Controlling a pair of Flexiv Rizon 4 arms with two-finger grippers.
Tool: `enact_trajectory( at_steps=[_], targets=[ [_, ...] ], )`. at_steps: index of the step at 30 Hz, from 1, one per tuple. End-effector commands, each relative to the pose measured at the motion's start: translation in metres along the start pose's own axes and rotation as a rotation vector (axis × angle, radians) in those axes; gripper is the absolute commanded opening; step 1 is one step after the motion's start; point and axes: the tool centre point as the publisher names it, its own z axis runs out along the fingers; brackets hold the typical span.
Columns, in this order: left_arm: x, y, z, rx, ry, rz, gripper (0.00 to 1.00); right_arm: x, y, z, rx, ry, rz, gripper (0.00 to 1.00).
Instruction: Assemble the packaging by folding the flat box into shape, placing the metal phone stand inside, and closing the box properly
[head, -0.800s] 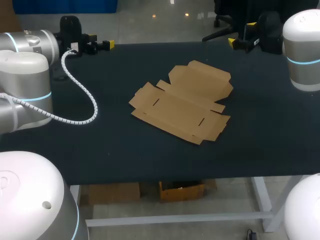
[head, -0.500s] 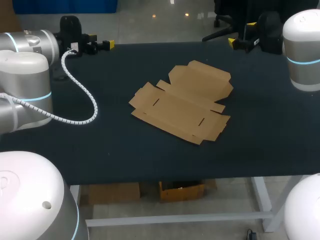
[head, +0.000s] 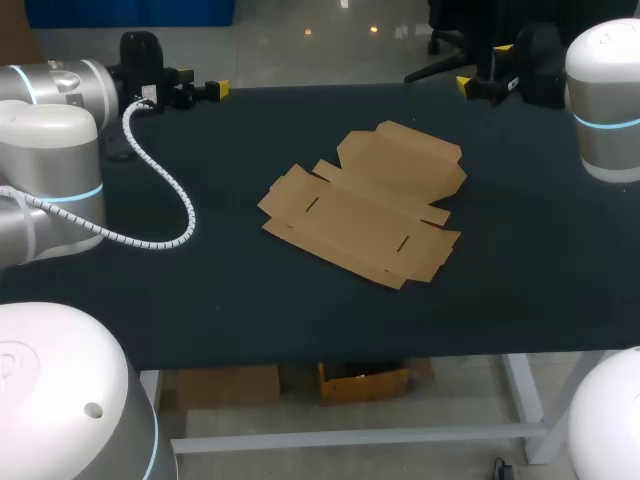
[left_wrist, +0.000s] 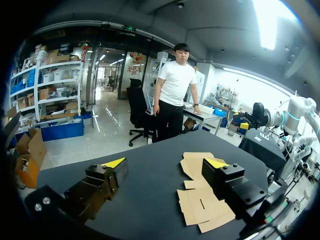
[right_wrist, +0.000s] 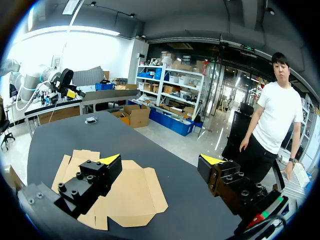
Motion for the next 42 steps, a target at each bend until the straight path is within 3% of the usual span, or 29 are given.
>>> enact_trajectory(
  at_steps=[1, 12, 21, 27, 37, 42],
  targets=[
    [0.000, 0.000, 0.000, 0.000, 0.000, 0.000, 1.00, 0.000, 0.000, 0.000, 0.000, 0.000, 0.000, 1.00],
    [0.004, -0.003, -0.004, -0.054, -0.001, 0.003, 1.00, -0.001, 0.001, -0.004, 0.023, 0.003, 0.021, 1.00],
    [0.010, -0.004, -0.007, -0.141, 0.002, -0.019, 1.00, -0.003, -0.004, -0.012, 0.113, -0.011, 0.090, 1.00],
    [0.015, 0.002, -0.011, -0.209, 0.017, -0.049, 1.00, -0.002, -0.013, -0.021, 0.207, -0.025, 0.157, 1.00],
    [0.030, 0.015, -0.014, -0.335, 0.032, -0.064, 1.00, 0.003, -0.026, -0.034, 0.292, -0.025, 0.263, 1.00],
    [0.035, 0.024, -0.017, -0.359, 0.050, -0.089, 1.00, 0.008, -0.034, -0.040, 0.326, -0.022, 0.307, 1.00]
  ],
)
